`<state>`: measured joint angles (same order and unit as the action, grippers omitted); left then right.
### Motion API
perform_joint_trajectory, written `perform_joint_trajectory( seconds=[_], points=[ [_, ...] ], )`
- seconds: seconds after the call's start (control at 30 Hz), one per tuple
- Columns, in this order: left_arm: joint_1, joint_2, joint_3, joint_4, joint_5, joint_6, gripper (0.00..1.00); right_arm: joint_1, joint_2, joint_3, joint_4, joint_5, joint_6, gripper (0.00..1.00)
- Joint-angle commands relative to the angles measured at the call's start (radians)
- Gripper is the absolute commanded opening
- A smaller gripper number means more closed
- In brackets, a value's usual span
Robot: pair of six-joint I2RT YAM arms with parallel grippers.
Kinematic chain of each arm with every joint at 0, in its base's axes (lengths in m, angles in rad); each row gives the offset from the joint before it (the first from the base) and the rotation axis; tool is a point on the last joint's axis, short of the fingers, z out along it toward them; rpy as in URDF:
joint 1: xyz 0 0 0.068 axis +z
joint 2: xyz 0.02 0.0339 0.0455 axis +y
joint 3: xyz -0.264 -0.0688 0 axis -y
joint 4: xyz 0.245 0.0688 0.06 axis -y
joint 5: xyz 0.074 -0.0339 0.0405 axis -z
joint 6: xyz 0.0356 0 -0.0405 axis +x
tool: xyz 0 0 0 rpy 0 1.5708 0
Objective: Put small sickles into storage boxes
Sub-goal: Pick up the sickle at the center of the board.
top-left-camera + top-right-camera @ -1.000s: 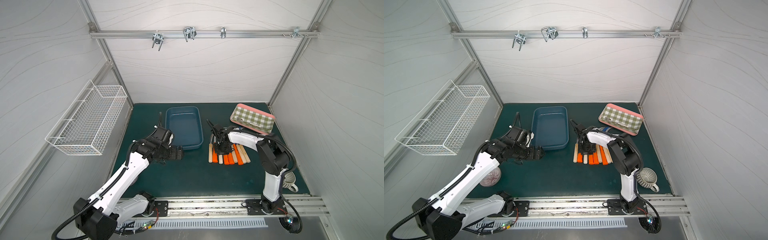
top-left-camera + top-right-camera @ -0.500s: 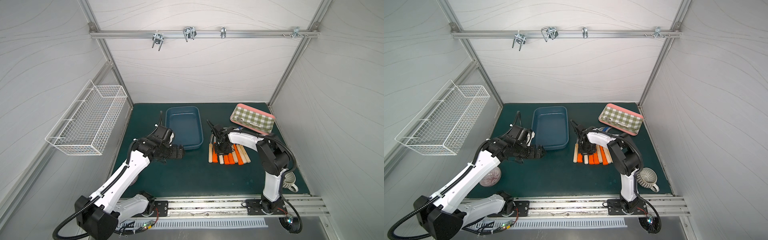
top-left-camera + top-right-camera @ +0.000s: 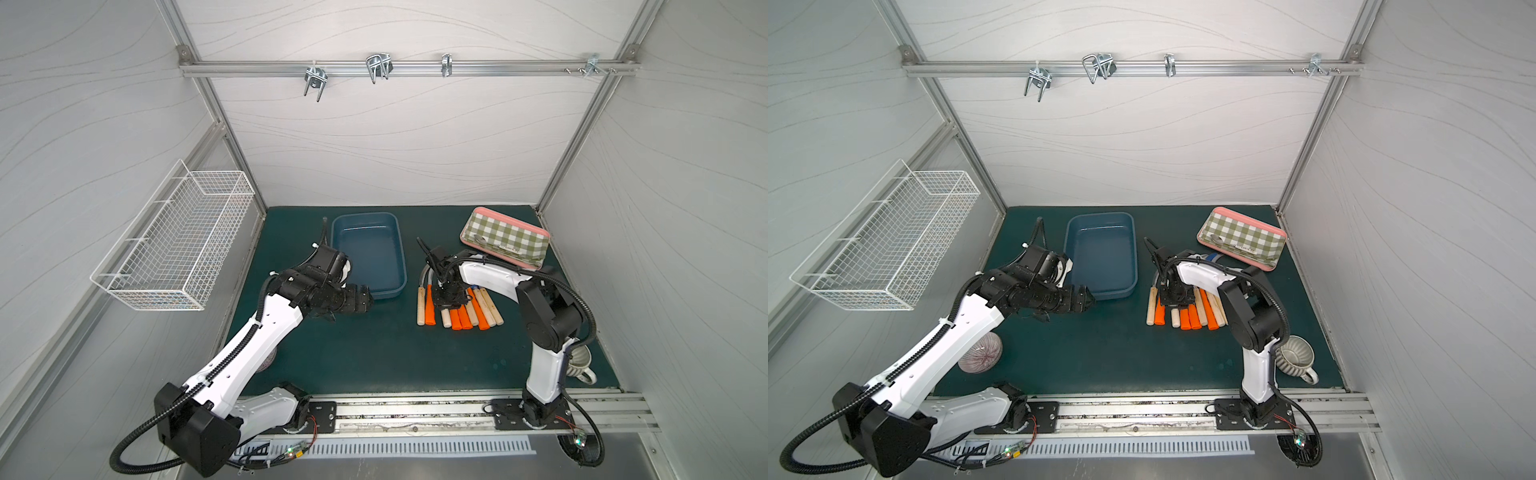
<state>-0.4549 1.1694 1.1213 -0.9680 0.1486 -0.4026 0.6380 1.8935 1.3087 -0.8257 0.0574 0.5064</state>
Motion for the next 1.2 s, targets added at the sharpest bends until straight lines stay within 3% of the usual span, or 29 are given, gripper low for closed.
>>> perform_joint_trajectory(
  seconds=[0.0, 0.5, 1.17],
  points=[
    [-0.007, 0.018, 0.064, 0.017, 0.014, 0.024, 0.99, -0.013, -0.061, 0.043, -0.073, -0.01, -0.017, 0.0],
    [-0.007, 0.137, 0.197, 0.022, 0.051, 0.028, 0.99, -0.034, -0.093, 0.183, -0.17, -0.034, -0.057, 0.0],
    [-0.007, 0.186, 0.309, -0.008, -0.018, 0.03, 0.99, -0.031, -0.027, 0.426, -0.261, -0.082, -0.072, 0.0]
  ],
)
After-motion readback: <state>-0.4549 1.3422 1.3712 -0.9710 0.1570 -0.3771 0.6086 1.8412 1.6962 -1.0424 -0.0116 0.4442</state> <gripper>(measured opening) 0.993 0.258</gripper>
